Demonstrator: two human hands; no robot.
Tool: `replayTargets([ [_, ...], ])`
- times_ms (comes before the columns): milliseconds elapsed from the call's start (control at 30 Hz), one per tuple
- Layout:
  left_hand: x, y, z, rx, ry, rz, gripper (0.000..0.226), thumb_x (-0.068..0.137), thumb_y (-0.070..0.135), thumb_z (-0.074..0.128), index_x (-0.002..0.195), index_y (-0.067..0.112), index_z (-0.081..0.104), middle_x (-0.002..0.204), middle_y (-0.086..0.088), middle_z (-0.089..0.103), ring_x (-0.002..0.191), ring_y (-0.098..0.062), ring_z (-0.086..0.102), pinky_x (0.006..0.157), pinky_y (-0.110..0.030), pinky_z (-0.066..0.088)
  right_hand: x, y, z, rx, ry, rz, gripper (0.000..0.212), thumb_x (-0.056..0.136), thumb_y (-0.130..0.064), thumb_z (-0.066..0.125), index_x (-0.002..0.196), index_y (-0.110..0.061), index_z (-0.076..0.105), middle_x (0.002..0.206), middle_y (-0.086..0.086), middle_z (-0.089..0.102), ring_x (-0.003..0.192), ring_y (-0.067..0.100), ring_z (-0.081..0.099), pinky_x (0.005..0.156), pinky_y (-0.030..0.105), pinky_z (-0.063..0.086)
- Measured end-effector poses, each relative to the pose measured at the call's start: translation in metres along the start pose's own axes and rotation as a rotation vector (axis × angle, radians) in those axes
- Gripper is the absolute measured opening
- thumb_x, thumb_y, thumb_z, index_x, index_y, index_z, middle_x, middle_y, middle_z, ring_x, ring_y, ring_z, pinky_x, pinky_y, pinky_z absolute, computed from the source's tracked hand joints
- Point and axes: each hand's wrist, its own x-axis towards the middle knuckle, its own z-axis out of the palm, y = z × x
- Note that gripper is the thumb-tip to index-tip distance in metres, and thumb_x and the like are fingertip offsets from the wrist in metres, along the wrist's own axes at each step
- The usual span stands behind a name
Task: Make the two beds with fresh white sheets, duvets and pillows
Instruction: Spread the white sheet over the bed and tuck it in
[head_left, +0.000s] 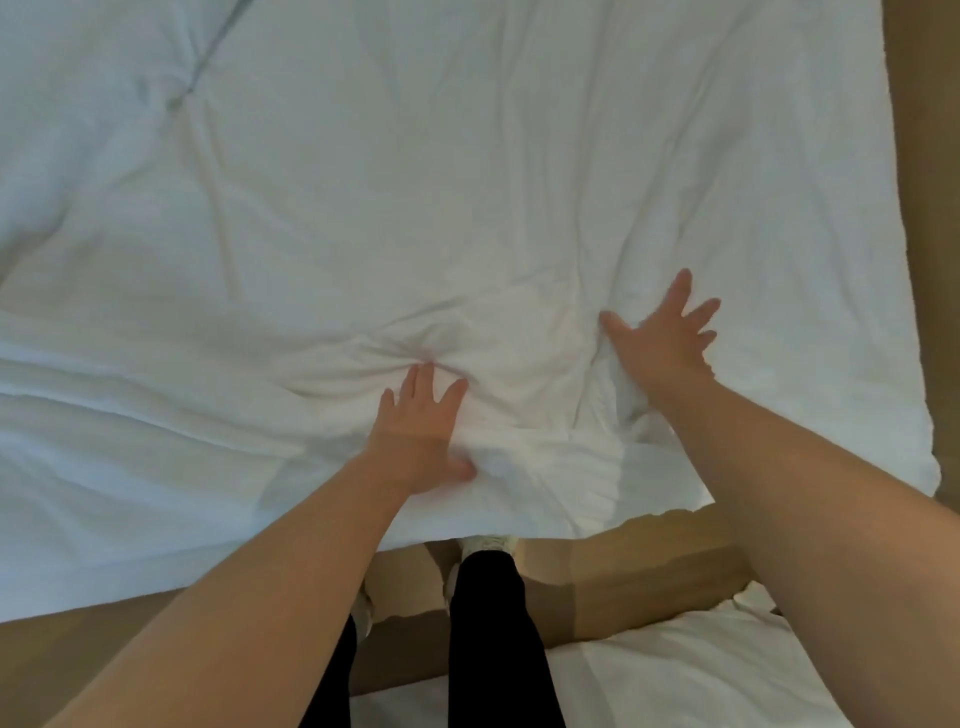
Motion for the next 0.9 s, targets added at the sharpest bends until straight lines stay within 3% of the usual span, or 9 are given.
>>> replayTargets([
  [67, 0.006, 0.010, 0.006, 0.007, 0.025, 0.015, 0.107, 0.076, 0.063, 0.064, 0.154, 0.025, 0.002, 0.159, -0.017, -0.013, 0.148, -0.031, -0.011, 0.119, -0.051, 0.007, 0.022, 0.003, -0.003, 0.350, -0.003, 0.166, 0.096, 0.082, -0.074, 0.048, 0.154, -0.031, 0.002, 0.158, 0.013, 0.013, 0.140, 0.040, 0.027, 0.108, 0.061, 0.030],
  [133, 0.009, 0.016, 0.012, 0.042, 0.028, 0.039, 0.106, 0.077, 0.064, 0.063, 0.154, 0.025, 0.002, 0.159, -0.017, -0.017, 0.148, -0.031, -0.013, 0.120, -0.051, 0.006, 0.033, 0.012, -0.002, 0.349, 0.052, 0.197, 0.086, 0.087, -0.073, 0.040, 0.153, -0.024, 0.017, 0.152, 0.013, 0.026, 0.137, 0.037, 0.031, 0.110, 0.052, 0.029],
  [267, 0.023, 0.028, 0.008, 0.156, 0.026, 0.126, 0.111, 0.077, 0.065, 0.064, 0.154, 0.027, -0.006, 0.157, -0.017, -0.025, 0.147, -0.034, -0.018, 0.119, -0.056, 0.005, 0.053, 0.045, -0.011, 0.252, 0.049, 0.357, 0.098, 0.086, -0.071, 0.049, 0.157, -0.024, 0.001, 0.162, 0.017, -0.003, 0.148, 0.041, 0.005, 0.116, 0.056, 0.011],
  [333, 0.036, 0.038, 0.007, 0.226, 0.011, 0.159, 0.115, 0.076, 0.065, 0.064, 0.152, 0.031, -0.015, 0.155, -0.016, -0.031, 0.144, -0.036, -0.024, 0.116, -0.061, 0.005, 0.063, 0.068, -0.018, 0.179, 0.008, 0.481, 0.108, 0.083, -0.069, 0.056, 0.156, -0.017, -0.004, 0.160, 0.023, 0.002, 0.146, 0.043, 0.012, 0.116, 0.053, 0.015],
  [400, 0.046, 0.048, 0.009, 0.275, -0.020, 0.155, 0.116, 0.077, 0.065, 0.062, 0.148, 0.035, -0.024, 0.150, -0.015, -0.041, 0.141, -0.038, -0.032, 0.113, -0.066, 0.004, 0.070, 0.087, -0.020, 0.015, 0.008, 0.377, 0.089, 0.089, -0.060, 0.056, 0.151, -0.008, 0.019, 0.150, 0.024, 0.030, 0.136, 0.042, 0.035, 0.108, 0.048, 0.031],
  [467, 0.053, 0.056, 0.013, 0.306, -0.039, 0.129, 0.114, 0.079, 0.063, 0.061, 0.146, 0.038, -0.028, 0.145, -0.016, -0.047, 0.138, -0.039, -0.037, 0.112, -0.068, 0.004, 0.079, 0.097, -0.021, -0.170, 0.052, 0.171, 0.048, 0.100, -0.041, 0.048, 0.132, -0.005, 0.049, 0.132, 0.020, 0.054, 0.120, 0.039, 0.053, 0.093, 0.041, 0.042],
  [567, 0.057, 0.062, 0.017, 0.296, -0.021, 0.113, 0.108, 0.080, 0.060, 0.060, 0.148, 0.040, -0.022, 0.145, -0.016, -0.046, 0.138, -0.039, -0.036, 0.113, -0.068, 0.006, 0.091, 0.122, -0.043, -0.382, 0.119, 0.057, 0.031, 0.103, -0.022, 0.041, 0.116, -0.005, 0.062, 0.120, 0.019, 0.061, 0.111, 0.038, 0.059, 0.084, 0.037, 0.043],
  [767, 0.053, 0.059, 0.017, 0.293, -0.076, 0.130, 0.095, 0.083, 0.057, 0.058, 0.151, 0.044, -0.008, 0.151, -0.012, -0.040, 0.141, -0.036, -0.031, 0.114, -0.063, 0.008, 0.100, 0.162, -0.083, -0.411, 0.091, 0.135, 0.030, 0.103, -0.020, 0.041, 0.116, -0.002, 0.061, 0.116, 0.021, 0.061, 0.105, 0.037, 0.059, 0.077, 0.035, 0.040],
  [900, 0.048, 0.067, 0.010, 0.249, -0.090, 0.185, 0.076, 0.089, 0.055, 0.052, 0.151, 0.039, 0.010, 0.160, -0.005, -0.020, 0.149, -0.026, -0.011, 0.118, -0.050, 0.013, 0.080, 0.151, -0.063, -0.239, 0.059, 0.133, 0.046, 0.100, -0.022, 0.041, 0.143, -0.007, 0.031, 0.137, 0.020, 0.045, 0.119, 0.038, 0.050, 0.090, 0.042, 0.042],
])
